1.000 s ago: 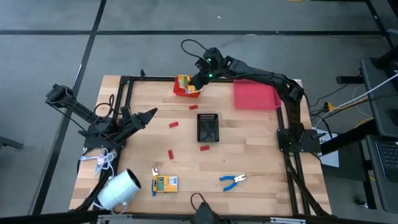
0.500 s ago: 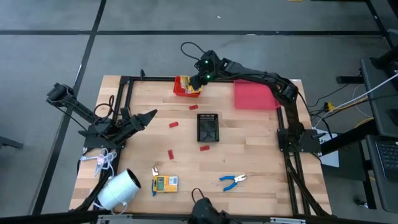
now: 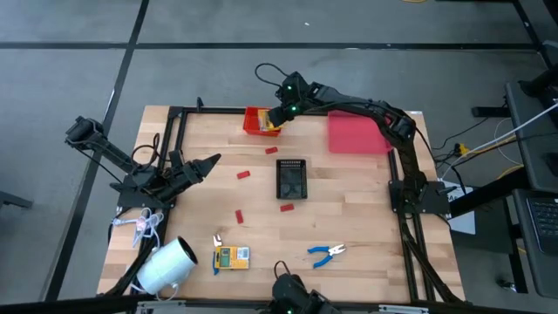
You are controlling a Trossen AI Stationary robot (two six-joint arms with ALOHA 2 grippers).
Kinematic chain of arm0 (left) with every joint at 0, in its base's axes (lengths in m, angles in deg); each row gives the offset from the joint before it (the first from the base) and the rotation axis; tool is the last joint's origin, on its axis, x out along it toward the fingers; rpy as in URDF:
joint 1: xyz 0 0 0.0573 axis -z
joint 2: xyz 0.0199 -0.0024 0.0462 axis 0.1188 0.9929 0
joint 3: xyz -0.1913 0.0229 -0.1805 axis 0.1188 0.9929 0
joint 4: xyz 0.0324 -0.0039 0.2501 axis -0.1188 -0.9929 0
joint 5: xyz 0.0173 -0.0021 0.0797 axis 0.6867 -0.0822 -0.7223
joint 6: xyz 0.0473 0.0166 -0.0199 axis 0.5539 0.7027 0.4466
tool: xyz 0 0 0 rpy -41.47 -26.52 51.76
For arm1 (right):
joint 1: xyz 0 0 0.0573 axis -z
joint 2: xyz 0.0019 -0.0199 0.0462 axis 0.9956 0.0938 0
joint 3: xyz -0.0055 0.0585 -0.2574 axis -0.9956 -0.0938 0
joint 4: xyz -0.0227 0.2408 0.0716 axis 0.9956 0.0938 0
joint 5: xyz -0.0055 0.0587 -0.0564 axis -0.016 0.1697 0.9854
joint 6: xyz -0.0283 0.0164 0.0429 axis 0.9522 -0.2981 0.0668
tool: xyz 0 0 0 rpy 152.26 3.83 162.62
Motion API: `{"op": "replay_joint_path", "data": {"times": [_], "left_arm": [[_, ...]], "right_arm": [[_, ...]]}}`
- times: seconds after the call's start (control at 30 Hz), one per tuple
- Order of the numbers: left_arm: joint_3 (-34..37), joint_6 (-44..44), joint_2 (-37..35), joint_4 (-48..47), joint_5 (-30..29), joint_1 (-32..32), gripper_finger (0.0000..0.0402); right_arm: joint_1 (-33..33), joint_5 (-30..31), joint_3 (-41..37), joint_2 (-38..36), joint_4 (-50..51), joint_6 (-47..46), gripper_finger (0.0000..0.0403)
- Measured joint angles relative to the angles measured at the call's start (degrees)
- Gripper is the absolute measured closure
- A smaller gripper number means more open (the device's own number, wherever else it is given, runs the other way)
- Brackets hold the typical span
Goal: Pick & Place School Supplies
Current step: Put the yellow crayon box into the red bin
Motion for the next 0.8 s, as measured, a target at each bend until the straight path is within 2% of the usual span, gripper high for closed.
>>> {"op": "replay_joint_path", "data": {"times": [0.23, 0.57, 0.67, 0.8], "left_arm": [[0.00, 0.34, 0.00, 0.00, 0.02, 0.00, 0.0340], [0.00, 0.51, 0.00, 0.24, 0.07, 0.00, 0.0340], [0.00, 1.29, 0.00, 0.26, 0.08, 0.00, 0.0340], [0.00, 5.50, 0.00, 0.34, 0.08, 0.77, 0.0340]], "right_arm": [[0.48, 0.84, 0.00, 0.00, 0.77, 0.21, 0.0397], [0.44, 3.98, 0.00, -0.05, 3.39, 0.07, 0.0301], [0.21, 2.15, 0.00, -0.87, 4.66, 0.41, 0.0286], [-2.32, -2.61, 0.00, -4.26, 7.32, 4.02, 0.0286]]}}
